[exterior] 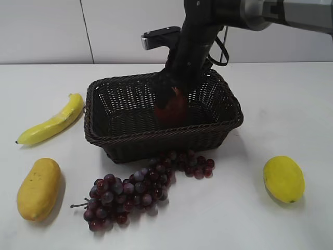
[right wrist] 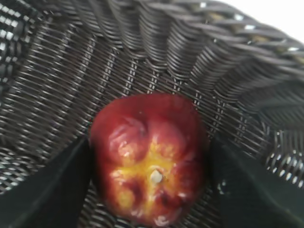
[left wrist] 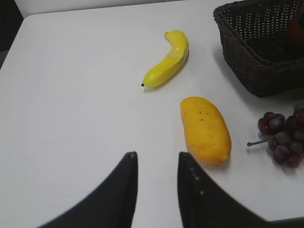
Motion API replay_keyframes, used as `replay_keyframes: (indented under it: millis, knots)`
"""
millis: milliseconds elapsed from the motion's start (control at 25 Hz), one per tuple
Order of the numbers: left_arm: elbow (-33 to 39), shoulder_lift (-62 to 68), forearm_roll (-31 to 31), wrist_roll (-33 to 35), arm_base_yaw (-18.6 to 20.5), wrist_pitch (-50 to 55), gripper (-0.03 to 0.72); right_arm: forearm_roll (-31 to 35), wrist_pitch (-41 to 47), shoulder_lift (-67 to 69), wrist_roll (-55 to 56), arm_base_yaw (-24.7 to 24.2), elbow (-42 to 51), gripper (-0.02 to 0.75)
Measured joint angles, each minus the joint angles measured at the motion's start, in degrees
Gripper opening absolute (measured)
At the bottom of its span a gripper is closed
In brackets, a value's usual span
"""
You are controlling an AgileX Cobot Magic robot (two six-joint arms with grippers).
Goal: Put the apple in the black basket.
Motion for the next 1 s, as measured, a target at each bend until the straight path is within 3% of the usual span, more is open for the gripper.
replay_keyframes:
  millis: [120, 320, 680, 1000]
  knots:
    - [0.00, 0.00, 0.00, 0.00, 0.00, 0.00, 0.223, -0.76, -0.11, 0.74, -0.18, 0.00, 0.00, 0.552]
    - [0.00, 0.00, 0.00, 0.00, 0.00, 0.00, 0.223, -0.81, -0.11, 0.85, -1.97, 0.00, 0.00, 0.656]
    - [0.00, 0.00, 0.00, 0.00, 0.00, 0.00, 0.223, -2.24, 3.75, -1.03, -2.45, 0.00, -3.96, 0.659]
    - [0.00, 0.00, 0.00, 0.00, 0.00, 0.00, 0.223, -5.85, 9.52, -14.42, -2.33, -0.45, -5.97, 0.623]
